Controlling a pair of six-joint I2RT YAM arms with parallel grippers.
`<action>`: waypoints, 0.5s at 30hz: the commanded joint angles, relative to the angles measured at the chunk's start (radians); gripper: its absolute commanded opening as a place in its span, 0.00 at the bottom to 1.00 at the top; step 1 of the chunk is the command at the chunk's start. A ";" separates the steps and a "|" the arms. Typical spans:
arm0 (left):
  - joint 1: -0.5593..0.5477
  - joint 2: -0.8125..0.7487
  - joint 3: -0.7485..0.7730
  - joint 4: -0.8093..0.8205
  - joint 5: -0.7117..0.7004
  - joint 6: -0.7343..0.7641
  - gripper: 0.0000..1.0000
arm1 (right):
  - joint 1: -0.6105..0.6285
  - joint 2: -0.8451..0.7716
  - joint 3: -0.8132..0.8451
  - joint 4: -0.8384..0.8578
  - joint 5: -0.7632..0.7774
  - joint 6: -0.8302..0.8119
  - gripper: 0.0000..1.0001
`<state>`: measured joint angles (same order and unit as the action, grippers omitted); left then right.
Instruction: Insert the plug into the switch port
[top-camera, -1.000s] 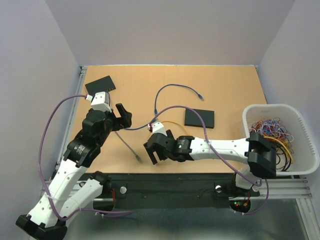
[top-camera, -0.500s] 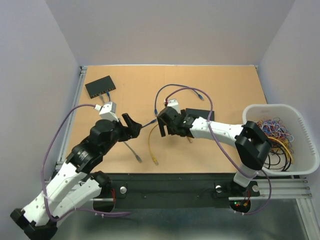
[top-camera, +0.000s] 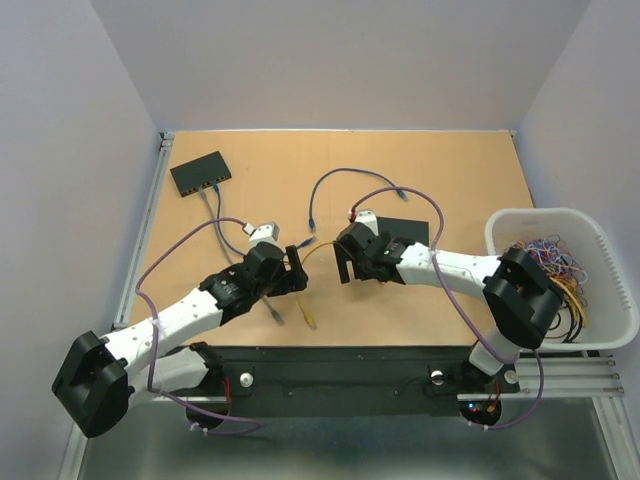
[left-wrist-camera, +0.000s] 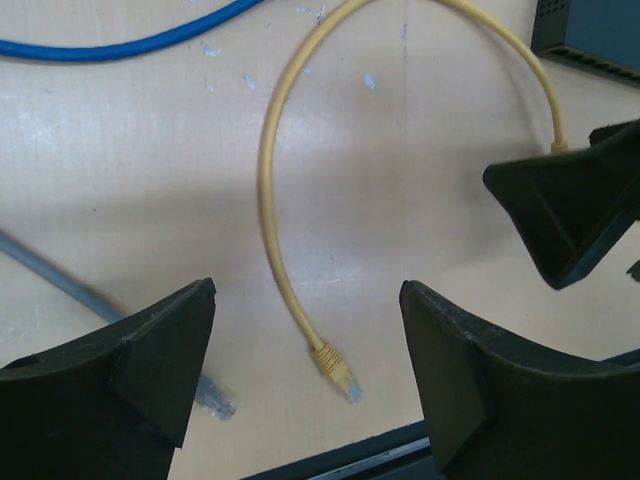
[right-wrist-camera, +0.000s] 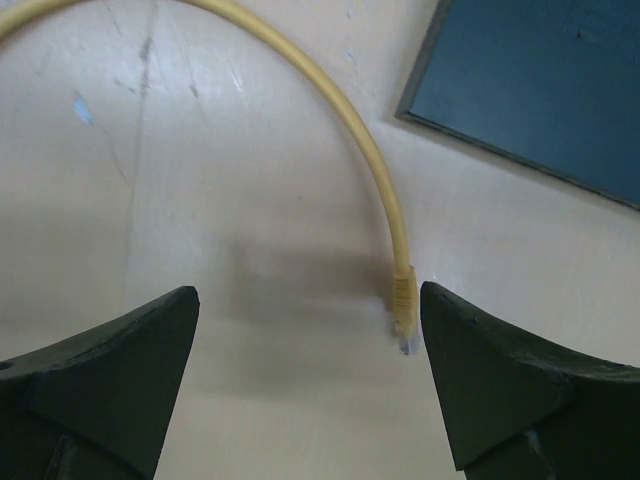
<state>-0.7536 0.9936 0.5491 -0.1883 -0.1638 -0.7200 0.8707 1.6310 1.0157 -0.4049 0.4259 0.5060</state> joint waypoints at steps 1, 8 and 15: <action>-0.004 0.053 0.026 0.102 -0.028 0.017 0.86 | 0.002 -0.068 -0.054 0.024 0.028 0.046 0.96; -0.004 0.048 0.018 0.122 -0.014 0.024 0.86 | -0.001 -0.014 -0.055 0.029 0.042 0.049 0.90; -0.004 -0.001 0.006 0.113 -0.016 0.039 0.86 | -0.009 0.064 -0.068 0.046 0.048 0.086 0.61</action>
<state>-0.7536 1.0290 0.5499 -0.0956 -0.1661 -0.7071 0.8684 1.6752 0.9497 -0.3859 0.4553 0.5613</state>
